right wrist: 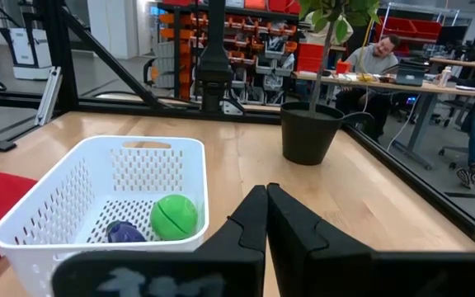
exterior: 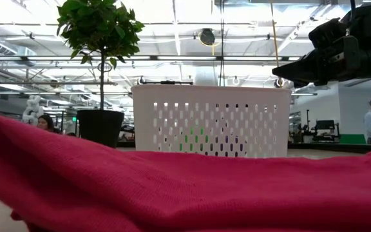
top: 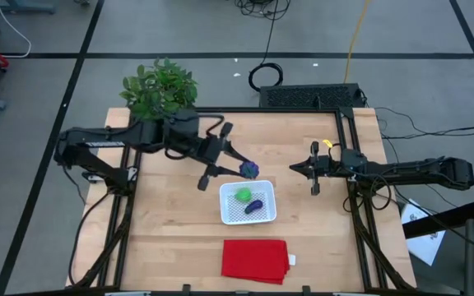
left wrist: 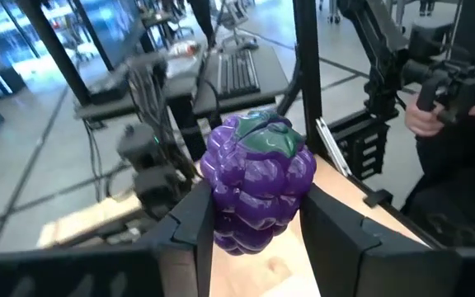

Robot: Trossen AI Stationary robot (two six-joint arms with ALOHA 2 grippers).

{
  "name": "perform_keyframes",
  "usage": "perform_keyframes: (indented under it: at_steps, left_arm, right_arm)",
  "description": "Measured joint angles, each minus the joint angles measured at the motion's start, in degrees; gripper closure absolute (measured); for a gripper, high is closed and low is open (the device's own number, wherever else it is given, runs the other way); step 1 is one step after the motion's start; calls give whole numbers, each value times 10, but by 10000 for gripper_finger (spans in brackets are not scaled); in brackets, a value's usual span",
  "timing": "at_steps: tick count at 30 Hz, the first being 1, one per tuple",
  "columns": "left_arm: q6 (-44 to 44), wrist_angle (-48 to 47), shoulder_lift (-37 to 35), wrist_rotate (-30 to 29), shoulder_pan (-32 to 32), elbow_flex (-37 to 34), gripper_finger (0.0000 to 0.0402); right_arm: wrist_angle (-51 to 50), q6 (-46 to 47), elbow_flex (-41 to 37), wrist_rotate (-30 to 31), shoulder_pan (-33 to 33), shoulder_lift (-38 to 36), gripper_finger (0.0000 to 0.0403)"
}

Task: Pick and placing Produce into tupperware
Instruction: Put the violet grape into the white bin

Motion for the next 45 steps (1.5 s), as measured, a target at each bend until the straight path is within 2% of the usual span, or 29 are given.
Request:
perform_keyframes:
  at_steps: [12, 18, 26, 33, 39, 45]
  left_arm:
    - [-61, 164, -7, -16, -18, -164, 260]
    - [-96, 186, -15, -39, -20, -221, 259]
    - [-131, 193, -24, -71, -21, -290, 259]
    - [-145, 187, -23, -74, -22, -336, 259]
    - [-143, 133, -23, -88, -28, -339, 259]
    - [-143, 121, -23, -104, -44, -339, 259]
  right_arm:
    - [1, 0, 0, 0, 0, 0, 403]
    - [1, 0, 0, 0, 0, 0, 403]
    - [4, 0, 0, 0, 0, 0, 403]
    - [6, 0, 0, 0, 0, 0, 403]
    - [2, 0, 0, 0, 0, 0, 403]
    - [-3, 4, 0, 0, 0, 0, 403]
